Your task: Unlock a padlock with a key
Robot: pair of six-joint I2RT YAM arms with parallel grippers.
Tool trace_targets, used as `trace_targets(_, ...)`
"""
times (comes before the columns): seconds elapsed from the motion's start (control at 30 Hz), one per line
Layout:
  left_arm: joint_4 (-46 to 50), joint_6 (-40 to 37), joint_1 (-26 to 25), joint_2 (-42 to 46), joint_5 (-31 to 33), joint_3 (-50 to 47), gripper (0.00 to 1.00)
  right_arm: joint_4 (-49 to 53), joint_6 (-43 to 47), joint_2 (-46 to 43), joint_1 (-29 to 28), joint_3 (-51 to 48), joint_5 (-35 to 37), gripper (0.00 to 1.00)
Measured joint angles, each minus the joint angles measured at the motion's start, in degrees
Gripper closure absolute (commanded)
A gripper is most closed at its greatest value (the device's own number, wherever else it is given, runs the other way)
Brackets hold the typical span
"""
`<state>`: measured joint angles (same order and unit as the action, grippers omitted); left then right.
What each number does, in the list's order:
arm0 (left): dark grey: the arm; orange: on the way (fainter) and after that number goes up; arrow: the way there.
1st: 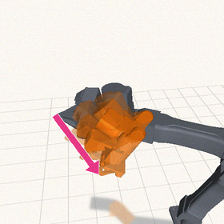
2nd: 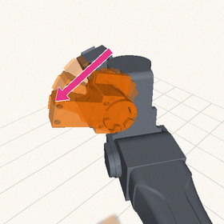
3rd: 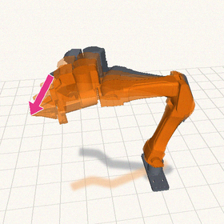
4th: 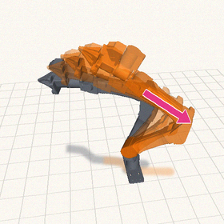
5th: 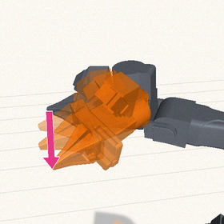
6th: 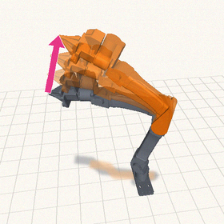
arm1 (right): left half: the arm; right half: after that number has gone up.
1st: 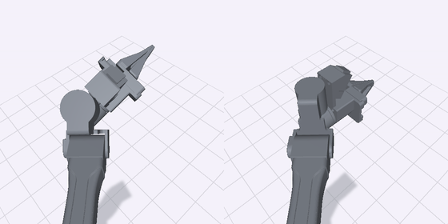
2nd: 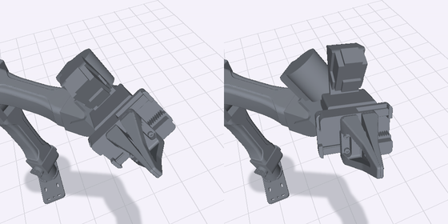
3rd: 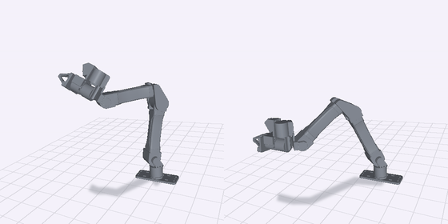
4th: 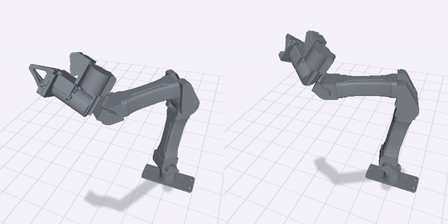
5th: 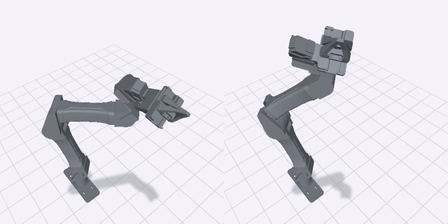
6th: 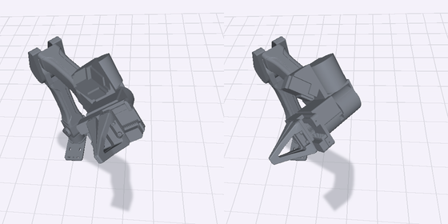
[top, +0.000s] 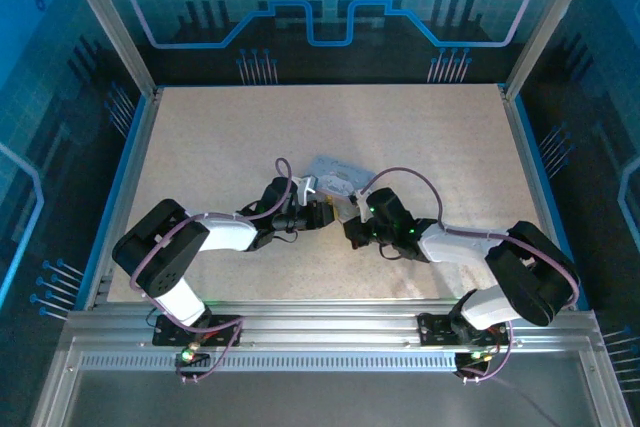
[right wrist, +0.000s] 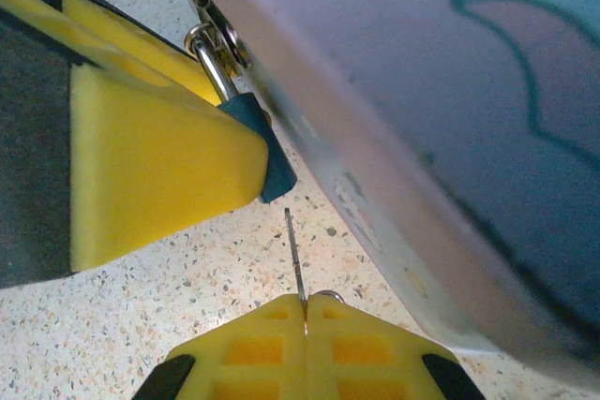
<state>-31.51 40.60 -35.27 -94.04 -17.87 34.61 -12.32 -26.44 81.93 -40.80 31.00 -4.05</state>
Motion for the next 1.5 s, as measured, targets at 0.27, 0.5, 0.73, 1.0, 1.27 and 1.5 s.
trace_targets(0.27,0.0,0.0,0.0,0.0,0.0,0.0,0.73,-0.8,0.0,0.0,-0.1,-0.2,0.0,0.96)
trace_targets(0.5,0.0,0.0,0.0,0.0,0.0,0.0,0.72,-1.3,0.0,-0.2,-0.1,-0.2,0.3,0.96)
trace_targets(0.73,0.0,0.0,0.0,0.0,0.0,0.0,0.72,-2.0,0.0,-1.6,-0.1,-0.3,0.7,0.96)
trace_targets(1.0,0.0,0.0,0.0,0.0,0.0,0.0,0.73,-2.9,0.0,-1.8,-0.1,-0.7,0.7,0.96)
trace_targets(1.27,0.6,1.4,0.1,0.9,0.9,0.0,0.73,-5.9,0.0,-0.1,-0.1,-1.1,0.7,0.96)
trace_targets(1.5,0.9,1.6,0.1,1.4,1.6,0.0,0.72,-8.2,0.0,1.4,-0.1,-1.3,1.0,0.96)
